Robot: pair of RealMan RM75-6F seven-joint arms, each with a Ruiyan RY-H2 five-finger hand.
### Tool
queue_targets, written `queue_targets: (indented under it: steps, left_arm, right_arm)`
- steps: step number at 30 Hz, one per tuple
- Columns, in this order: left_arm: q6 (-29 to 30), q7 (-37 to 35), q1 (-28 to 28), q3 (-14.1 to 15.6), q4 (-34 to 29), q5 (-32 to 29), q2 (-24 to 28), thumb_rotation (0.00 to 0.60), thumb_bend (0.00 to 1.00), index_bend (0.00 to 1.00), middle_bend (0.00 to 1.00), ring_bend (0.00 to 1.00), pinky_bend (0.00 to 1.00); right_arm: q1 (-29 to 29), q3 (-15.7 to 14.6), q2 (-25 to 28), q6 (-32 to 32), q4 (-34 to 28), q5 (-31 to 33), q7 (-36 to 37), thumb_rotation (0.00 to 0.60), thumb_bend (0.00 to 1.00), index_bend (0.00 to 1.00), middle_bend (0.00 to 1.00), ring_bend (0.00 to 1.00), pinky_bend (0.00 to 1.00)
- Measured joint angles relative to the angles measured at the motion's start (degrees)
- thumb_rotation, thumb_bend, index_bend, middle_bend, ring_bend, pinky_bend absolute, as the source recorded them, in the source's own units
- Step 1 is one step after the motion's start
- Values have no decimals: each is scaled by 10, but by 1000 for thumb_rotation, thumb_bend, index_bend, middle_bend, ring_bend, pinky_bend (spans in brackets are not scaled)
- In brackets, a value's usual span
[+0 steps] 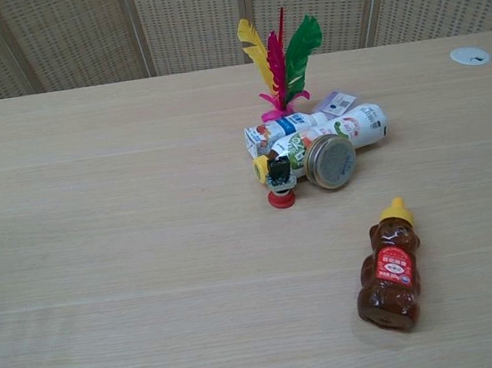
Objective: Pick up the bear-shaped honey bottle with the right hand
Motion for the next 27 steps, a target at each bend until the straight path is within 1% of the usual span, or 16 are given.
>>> queue_targets:
  steps: [8, 14, 17, 23, 27]
  left_arm:
    - [-4, -8, -2, 1, 5, 5, -3, 600, 346, 0, 0, 0, 0]
    - [-1, -19, -2, 1, 11, 13, -2, 600, 345, 0, 0, 0, 0]
    - [-9, -24, -6, 0, 13, 12, -1, 600, 346, 0, 0, 0, 0]
    - [-25, -30, -16, -4, 17, 2, 3, 600, 346, 0, 0, 0, 0]
    - [-35, -28, -23, -8, 17, -6, 9, 600, 345, 0, 0, 0, 0]
  right_arm:
    - [-1, -8, 3, -13, -5, -12, 13, 596, 163, 0, 0, 0, 0]
    - [4, -26, 16, -39, -12, -53, 41, 595, 165, 0, 0, 0, 0]
    - [14, -35, 22, -61, -19, -80, 53, 599, 174, 0, 0, 0, 0]
    - [46, -50, 30, -120, -33, -118, 67, 600, 257, 0, 0, 0, 0]
    - [78, -60, 33, -169, -42, -151, 65, 600, 267, 0, 0, 0, 0]
